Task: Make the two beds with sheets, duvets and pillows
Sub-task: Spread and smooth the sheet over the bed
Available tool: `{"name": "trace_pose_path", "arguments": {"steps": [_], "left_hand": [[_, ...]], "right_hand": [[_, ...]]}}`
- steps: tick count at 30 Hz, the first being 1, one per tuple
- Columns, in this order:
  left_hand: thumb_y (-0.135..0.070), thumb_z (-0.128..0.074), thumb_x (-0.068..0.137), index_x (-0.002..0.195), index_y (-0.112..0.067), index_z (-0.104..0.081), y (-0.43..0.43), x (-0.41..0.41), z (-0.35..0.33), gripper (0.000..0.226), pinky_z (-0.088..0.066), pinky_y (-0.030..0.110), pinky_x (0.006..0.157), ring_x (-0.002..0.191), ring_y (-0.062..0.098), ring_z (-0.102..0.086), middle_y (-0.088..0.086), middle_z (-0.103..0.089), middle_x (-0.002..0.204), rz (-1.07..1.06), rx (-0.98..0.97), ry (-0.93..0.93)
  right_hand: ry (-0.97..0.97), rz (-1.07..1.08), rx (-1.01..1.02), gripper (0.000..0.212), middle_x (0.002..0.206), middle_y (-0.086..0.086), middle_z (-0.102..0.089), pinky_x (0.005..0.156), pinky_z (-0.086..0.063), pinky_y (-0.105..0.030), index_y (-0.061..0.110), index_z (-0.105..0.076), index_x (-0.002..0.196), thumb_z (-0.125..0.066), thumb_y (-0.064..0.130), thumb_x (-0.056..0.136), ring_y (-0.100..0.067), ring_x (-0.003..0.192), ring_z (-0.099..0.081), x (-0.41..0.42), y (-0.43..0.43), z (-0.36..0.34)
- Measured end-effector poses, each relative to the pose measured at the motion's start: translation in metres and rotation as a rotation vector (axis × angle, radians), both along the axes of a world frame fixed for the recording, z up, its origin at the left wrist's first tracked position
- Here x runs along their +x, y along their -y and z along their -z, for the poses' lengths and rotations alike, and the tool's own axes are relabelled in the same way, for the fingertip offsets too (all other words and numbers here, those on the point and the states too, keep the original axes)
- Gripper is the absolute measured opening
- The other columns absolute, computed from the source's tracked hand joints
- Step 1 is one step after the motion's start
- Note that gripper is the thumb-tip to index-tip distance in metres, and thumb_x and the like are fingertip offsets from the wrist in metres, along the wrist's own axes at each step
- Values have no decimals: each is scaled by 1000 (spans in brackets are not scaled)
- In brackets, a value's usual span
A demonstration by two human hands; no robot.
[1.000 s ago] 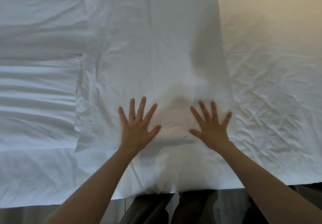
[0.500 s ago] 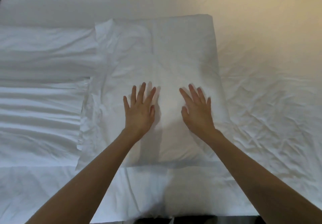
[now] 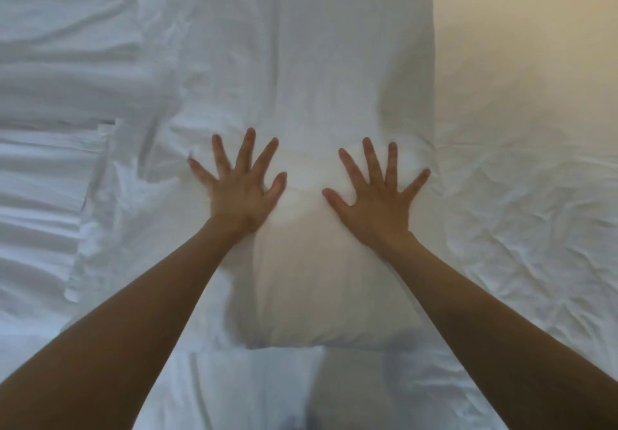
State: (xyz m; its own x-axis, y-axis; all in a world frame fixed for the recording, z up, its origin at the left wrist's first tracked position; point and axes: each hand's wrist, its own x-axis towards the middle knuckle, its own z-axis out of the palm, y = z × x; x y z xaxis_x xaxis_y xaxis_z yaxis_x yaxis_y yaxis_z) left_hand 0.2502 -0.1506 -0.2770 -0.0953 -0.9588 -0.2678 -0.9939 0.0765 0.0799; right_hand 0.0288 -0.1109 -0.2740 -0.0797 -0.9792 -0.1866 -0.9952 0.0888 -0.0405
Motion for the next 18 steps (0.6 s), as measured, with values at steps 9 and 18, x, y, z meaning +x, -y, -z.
{"name": "trace_pose_path", "arguments": {"steps": [9,18], "left_hand": [[-76,-4,86,147,-44,21,-76,4,-23,73,13,69,109,143,40,26,-4,25,159,-105,121,-16],[-78,-20,86,148,-48,11,-205,14,-51,76,-8,74,106,145,46,10,-2,19,161,-52,355,57]], "right_hand": [[92,-102,216,96,155,13,34,103,12,-77,48,24,145,-16,94,70,-23,142,35,-18,-71,-18],[61,-280,653,78,156,10,33,110,-8,-71,53,3,148,-45,66,89,-26,144,30,-41,-176,-48]]}}
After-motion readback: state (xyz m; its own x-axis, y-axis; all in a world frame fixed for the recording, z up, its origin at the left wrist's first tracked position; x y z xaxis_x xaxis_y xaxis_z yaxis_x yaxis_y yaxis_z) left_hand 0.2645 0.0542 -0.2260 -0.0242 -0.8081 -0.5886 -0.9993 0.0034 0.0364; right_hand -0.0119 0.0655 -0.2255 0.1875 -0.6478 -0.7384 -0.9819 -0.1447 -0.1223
